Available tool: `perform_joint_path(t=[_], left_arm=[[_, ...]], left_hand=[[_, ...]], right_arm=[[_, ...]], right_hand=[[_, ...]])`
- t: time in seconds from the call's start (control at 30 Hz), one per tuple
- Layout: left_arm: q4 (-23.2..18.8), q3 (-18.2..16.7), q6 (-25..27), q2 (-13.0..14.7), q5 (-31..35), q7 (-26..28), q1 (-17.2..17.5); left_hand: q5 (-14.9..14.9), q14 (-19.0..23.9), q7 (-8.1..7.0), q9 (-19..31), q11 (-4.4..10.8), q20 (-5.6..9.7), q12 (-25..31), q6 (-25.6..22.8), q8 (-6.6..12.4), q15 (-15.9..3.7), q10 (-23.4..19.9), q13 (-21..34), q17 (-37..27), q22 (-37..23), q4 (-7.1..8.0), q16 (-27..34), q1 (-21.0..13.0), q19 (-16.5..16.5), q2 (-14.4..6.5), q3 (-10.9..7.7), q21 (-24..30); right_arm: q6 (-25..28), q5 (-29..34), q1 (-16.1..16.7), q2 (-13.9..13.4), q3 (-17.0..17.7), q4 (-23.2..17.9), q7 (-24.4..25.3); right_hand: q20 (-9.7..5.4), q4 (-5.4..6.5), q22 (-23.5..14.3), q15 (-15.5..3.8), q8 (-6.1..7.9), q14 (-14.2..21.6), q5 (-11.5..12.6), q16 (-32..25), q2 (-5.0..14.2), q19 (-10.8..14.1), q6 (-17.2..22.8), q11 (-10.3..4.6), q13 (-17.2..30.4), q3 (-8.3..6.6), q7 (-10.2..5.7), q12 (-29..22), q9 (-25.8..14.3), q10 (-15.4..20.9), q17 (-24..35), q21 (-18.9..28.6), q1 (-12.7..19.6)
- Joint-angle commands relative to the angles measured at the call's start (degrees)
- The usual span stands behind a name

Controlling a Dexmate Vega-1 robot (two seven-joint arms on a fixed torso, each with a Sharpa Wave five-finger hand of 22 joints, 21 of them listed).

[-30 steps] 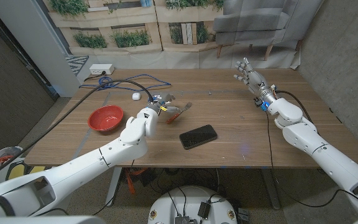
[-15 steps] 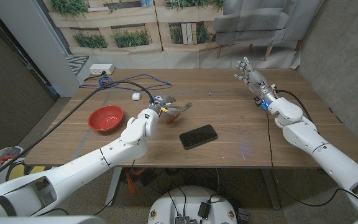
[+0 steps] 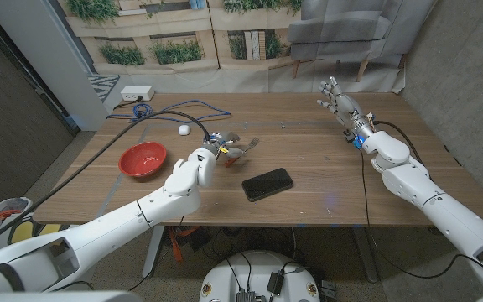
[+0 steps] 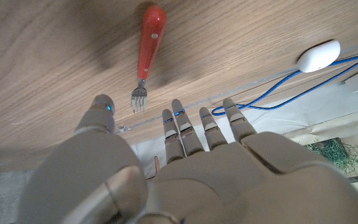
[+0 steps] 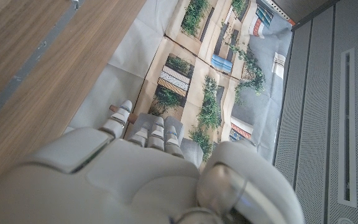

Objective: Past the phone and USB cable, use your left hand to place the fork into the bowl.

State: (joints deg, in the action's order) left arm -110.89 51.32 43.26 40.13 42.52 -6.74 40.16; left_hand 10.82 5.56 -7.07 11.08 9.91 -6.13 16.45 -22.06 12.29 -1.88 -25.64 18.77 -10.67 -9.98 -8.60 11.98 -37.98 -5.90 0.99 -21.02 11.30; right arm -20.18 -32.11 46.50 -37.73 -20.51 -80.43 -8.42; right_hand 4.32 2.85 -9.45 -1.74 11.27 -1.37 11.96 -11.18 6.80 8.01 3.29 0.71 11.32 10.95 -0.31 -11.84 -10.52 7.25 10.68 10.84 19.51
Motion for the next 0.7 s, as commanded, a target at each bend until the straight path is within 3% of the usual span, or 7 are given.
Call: perform_joint_path(t=[0.03, 0.43, 0.5, 0.53, 0.7], left_arm=[[-0.7, 1.7, 2.3, 0.0, 1.9, -4.5, -1.6], [-2.0, 3.4, 5.2, 0.8, 5.1, -9.6, -2.7], [-2.0, 3.7, 5.9, 0.8, 5.9, -10.3, -2.9], [-2.0, 3.8, 6.2, 0.7, 6.2, -10.5, -2.9], [-2.1, 4.1, 6.9, 0.7, 7.3, -11.9, -3.0]], left_hand=[[-0.3, 1.0, -0.09, 0.1, 0.23, -0.10, -0.3, 0.0, -0.34, -0.34, -0.9, 0.2, 0.0, -0.2, -0.39, 0.2, -1.0, 0.1, -0.2, -0.42, 0.0], [-0.6, 1.1, -0.44, 0.1, 0.17, -0.19, -0.6, 0.1, -0.43, -0.42, -0.6, 0.5, 0.0, -0.2, -0.34, 0.2, -1.9, 0.3, -0.5, -0.31, -0.1], [-0.5, 0.9, 0.28, 0.1, -0.28, -1.04, -0.9, 0.2, -0.46, 0.38, -0.2, 0.7, -0.1, -0.2, -0.46, 0.1, -2.8, 0.4, -1.2, -0.74, -0.1], [-0.5, 1.2, -0.30, 0.1, 0.23, -0.48, -0.7, -0.4, -0.24, -0.20, -0.6, 0.7, -0.1, -0.2, -0.67, 0.2, -3.5, 0.3, -1.4, -0.94, -0.1], [-0.5, 1.0, 0.38, 0.2, -0.10, -1.13, -1.0, 0.1, -0.45, 0.44, -0.1, 0.9, -0.1, -0.2, -0.77, 0.1, -4.6, 0.4, -2.2, -1.37, -0.1]], right_arm=[[0.1, -0.5, 0.6, -0.3, 0.3, -0.5, -0.1], [-0.1, -0.8, 1.2, -0.5, 0.4, -0.8, -0.4], [-0.2, -0.8, 1.2, -0.6, 0.4, -0.9, -0.4], [-0.3, -0.6, 1.3, -0.6, 0.4, -0.9, -0.4], [-0.2, -0.8, 1.6, -0.8, 0.6, -1.3, -0.3]], right_hand=[[-0.12, 0.16, -0.3, -1.12, 0.06, 0.1, -0.1, 0.0, 0.27, -0.1, 0.5, -0.04, 0.3, -0.12, 0.13, 0.0, -0.3, 0.4, 0.1, -0.1, -0.1], [-0.11, 0.20, -0.3, -1.13, 0.04, 0.1, -0.1, -0.1, 0.33, -0.1, 0.5, -0.21, 0.3, -0.18, 0.09, 0.0, -0.3, 0.4, 0.1, -0.1, -0.1], [-0.12, 0.20, -0.3, -1.11, 0.04, 0.1, -0.1, -0.1, 0.32, -0.1, 0.5, -0.13, 0.3, -0.18, 0.11, 0.0, -0.3, 0.4, 0.1, -0.1, -0.1], [-0.12, 0.20, -0.3, -1.11, 0.04, 0.1, -0.1, -0.1, 0.31, -0.1, 0.5, -0.14, 0.3, -0.18, 0.10, 0.0, -0.3, 0.4, 0.1, -0.1, -0.1], [-0.13, 0.21, -0.3, -1.15, 0.05, 0.1, -0.1, -0.1, 0.30, -0.1, 0.6, -0.12, 0.3, -0.18, 0.07, 0.0, -0.3, 0.5, 0.1, -0.1, -0.1]])
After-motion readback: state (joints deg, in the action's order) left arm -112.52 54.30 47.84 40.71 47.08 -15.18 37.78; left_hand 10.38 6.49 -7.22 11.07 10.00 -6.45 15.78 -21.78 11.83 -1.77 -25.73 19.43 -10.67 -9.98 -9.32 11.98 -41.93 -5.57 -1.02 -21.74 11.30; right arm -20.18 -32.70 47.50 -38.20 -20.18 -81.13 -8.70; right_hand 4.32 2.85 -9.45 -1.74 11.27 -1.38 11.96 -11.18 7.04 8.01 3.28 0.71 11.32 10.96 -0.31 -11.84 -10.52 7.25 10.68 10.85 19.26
